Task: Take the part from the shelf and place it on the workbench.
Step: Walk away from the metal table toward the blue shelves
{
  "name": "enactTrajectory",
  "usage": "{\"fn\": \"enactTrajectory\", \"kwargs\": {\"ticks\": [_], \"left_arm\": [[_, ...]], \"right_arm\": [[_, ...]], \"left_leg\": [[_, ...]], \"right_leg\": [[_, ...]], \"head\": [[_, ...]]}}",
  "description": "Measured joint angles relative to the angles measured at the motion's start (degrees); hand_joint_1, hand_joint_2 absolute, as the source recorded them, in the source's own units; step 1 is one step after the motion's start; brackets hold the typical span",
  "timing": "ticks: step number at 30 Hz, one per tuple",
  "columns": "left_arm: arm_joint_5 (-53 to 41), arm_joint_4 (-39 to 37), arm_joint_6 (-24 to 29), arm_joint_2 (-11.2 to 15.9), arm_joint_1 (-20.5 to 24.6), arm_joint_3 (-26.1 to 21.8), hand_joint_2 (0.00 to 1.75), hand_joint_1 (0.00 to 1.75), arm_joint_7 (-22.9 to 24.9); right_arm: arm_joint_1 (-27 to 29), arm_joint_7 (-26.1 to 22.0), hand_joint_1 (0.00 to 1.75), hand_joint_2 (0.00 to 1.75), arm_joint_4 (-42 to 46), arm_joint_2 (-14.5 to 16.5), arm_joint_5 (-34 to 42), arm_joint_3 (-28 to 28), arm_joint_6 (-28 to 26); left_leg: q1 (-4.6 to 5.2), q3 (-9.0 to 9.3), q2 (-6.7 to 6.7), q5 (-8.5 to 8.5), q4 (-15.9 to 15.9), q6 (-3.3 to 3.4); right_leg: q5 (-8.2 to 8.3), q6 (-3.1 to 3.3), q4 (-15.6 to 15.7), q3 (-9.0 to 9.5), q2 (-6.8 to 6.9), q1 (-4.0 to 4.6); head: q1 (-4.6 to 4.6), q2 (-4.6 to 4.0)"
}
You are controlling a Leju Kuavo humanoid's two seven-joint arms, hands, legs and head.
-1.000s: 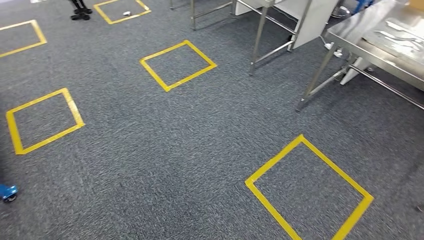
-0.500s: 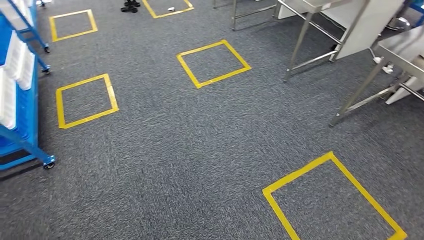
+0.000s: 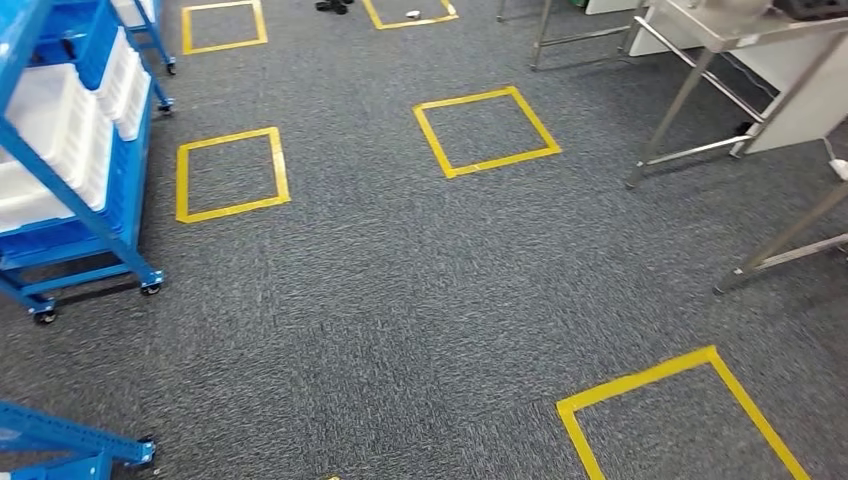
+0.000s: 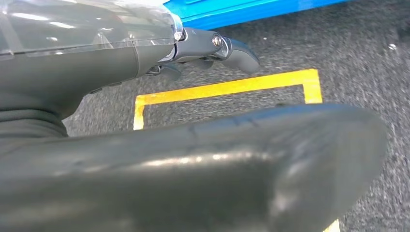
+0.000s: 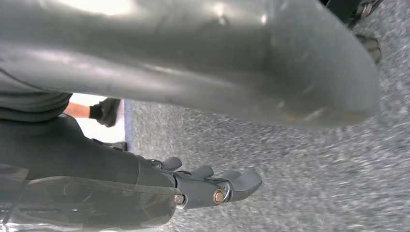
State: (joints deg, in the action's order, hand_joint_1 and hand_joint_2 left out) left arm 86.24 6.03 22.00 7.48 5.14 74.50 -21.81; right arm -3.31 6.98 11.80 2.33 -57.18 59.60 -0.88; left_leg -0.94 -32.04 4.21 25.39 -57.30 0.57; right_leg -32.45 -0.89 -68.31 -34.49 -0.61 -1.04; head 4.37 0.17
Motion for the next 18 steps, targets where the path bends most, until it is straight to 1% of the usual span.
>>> {"fn": "enactTrajectory", "kwargs": {"ticks": [1,2,3,4,5,6,7,8,9,10,11,12,13,14,15,16,17,18], "left_arm": [[0.0,0.0,0.1,0.0,0.0,0.0,0.0,0.0,-0.1],[0.0,0.0,0.2,0.0,0.1,0.1,0.0,0.0,-0.1],[0.0,0.0,0.3,0.1,0.1,0.1,0.0,0.0,-0.2],[0.0,0.0,0.4,0.1,0.1,0.2,0.0,0.0,-0.2],[0.0,0.0,0.4,0.2,0.0,0.2,0.0,0.0,-0.3],[0.0,0.0,0.4,0.3,-0.2,0.3,0.0,0.0,-0.3],[0.0,-0.1,0.4,0.3,-0.3,0.4,0.0,0.0,-0.3],[0.0,-0.1,0.4,0.4,-0.4,0.5,0.0,0.0,-0.2],[0.0,-0.1,0.3,0.5,-0.3,0.7,0.0,0.0,-0.2],[0.0,-0.1,0.3,0.6,-0.1,0.8,0.0,0.0,-0.2],[0.0,-0.1,0.2,0.6,0.0,1.0,0.0,0.0,-0.2],[0.0,-0.1,0.2,0.6,0.1,1.3,0.0,0.0,-0.3],[0.0,-0.1,0.2,0.7,0.0,1.5,0.0,0.0,-0.4],[-0.1,-0.1,0.2,0.7,0.0,1.7,0.0,0.0,-0.6],[-0.1,-0.1,0.2,0.8,0.0,1.8,0.0,0.0,-0.8],[-0.1,-0.1,0.2,0.9,0.0,1.9,0.0,0.0,-1.0],[-0.1,-0.1,0.1,1.1,0.2,2.0,0.0,0.0,-1.2],[-0.1,-0.1,0.1,1.2,0.3,2.0,0.0,0.0,-1.3]], "right_arm": [[0.0,-0.1,0.0,0.0,0.0,0.1,0.0,0.0,0.0],[0.0,-0.2,0.0,0.0,0.0,0.2,0.0,0.0,0.1],[0.0,-0.4,0.0,0.0,0.0,0.3,0.0,0.0,0.1],[-0.1,-0.5,0.0,0.0,0.0,0.5,0.0,0.0,0.1],[-0.2,-0.7,0.0,0.0,0.0,0.6,0.0,0.0,0.1],[-0.3,-0.8,0.0,0.0,0.0,0.8,0.1,0.0,0.1],[-0.3,-0.9,0.0,0.0,0.0,0.9,0.1,0.0,0.1],[-0.3,-1.0,0.0,0.0,0.0,1.0,0.2,0.1,0.1],[-0.2,-1.0,0.0,0.0,0.0,1.1,0.3,0.2,0.1],[-0.1,-1.1,0.0,0.0,0.0,1.1,0.5,0.3,0.2],[0.1,-1.1,0.0,0.0,0.0,1.1,0.6,0.4,0.3],[0.2,-1.1,0.0,0.0,0.0,1.1,0.7,0.5,0.4],[0.2,-1.1,0.0,0.0,0.0,1.1,0.8,0.6,0.4],[0.2,-1.1,0.0,0.0,0.0,1.1,0.9,0.6,0.5],[0.1,-1.1,0.0,0.0,0.0,1.2,0.9,0.6,0.5],[0.1,-1.0,0.0,0.0,0.0,1.3,0.9,0.6,0.6],[0.0,-1.0,0.0,0.0,0.0,1.4,0.8,0.6,0.6],[0.0,-1.0,0.0,0.0,0.0,1.5,0.4,0.6,0.7]], "left_leg": [[0.05,-0.06,0.72,-0.01,-0.1,-0.22],[0.11,-0.2,1.46,-0.02,-0.3,-0.52],[0.14,-0.41,2.11,-0.07,-0.4,-0.88],[0.12,-0.63,2.73,-0.18,-0.4,-1.32],[0.03,-0.85,3.39,-0.33,-0.3,-1.78],[-0.14,-0.99,3.6,-0.37,-0.4,-2.15],[-0.15,-1.31,2.8,-0.02,-0.9,-2.42],[-0.1,-2.09,1.35,1.01,-2.5,-2.6],[-0.05,-3.35,-0.46,2.69,-5.3,-2.67],[0.07,-5.12,-2.14,4.75,-9.1,-2.74],[0.08,-6.94,-2.96,6.62,-13.1,-2.82],[0.07,-8.19,-3.32,7.65,-16.0,-2.86],[0.08,-8.46,-3.54,7.64,-16.9,-2.83],[0.1,-7.53,-3.78,6.58,-15.5,-2.71],[0.17,-5.56,-4.22,4.88,-12.2,-2.47],[0.37,-3.11,-5.5,3.31,-7.9,-2.04],[0.64,-1.09,-6.69,2.15,-4.2,-1.58],[0.92,0.2,-7.57,1.55,-1.7,-1.15]], "right_leg": [[1.82,0.16,3.9,1.67,-1.41,-0.1],[3.04,0.31,7.0,2.96,-2.59,-0.19],[3.57,0.47,8.9,3.68,-3.48,-0.18],[3.52,0.7,9.5,3.88,-3.81,-0.05],[3.63,1.0,9.7,3.87,-3.14,0.04],[3.8,1.45,9.8,3.91,-2.4,0.05],[3.95,1.91,10.1,4.0,-1.72,0.05],[4.1,2.39,10.3,4.07,-0.92,0.03],[4.16,2.77,10.4,4.11,-0.09,0.12],[4.13,3.02,10.5,4.1,0.77,0.34],[4.07,3.22,10.5,4.07,1.71,0.56],[4.02,3.3,10.5,4.04,2.61,0.76],[3.97,3.36,10.5,4.03,3.46,0.94],[3.93,3.39,10.4,4.06,4.22,1.1],[3.86,3.39,10.4,4.15,4.95,1.24],[3.77,3.34,10.4,4.3,5.63,1.37],[3.63,3.2,10.4,4.45,6.25,1.54],[3.5,3.0,10.3,4.57,6.82,1.64]], "head": [[0.0,0.0],[0.0,0.0],[0.0,0.0],[0.0,0.0],[0.0,0.0],[0.0,0.0],[0.01,0.0],[0.01,0.0],[0.02,0.0],[0.02,0.0],[0.02,0.0],[0.02,0.0],[0.02,0.0],[0.02,0.0],[0.02,0.0],[0.02,0.0],[0.02,0.0],[0.01,0.0]]}}
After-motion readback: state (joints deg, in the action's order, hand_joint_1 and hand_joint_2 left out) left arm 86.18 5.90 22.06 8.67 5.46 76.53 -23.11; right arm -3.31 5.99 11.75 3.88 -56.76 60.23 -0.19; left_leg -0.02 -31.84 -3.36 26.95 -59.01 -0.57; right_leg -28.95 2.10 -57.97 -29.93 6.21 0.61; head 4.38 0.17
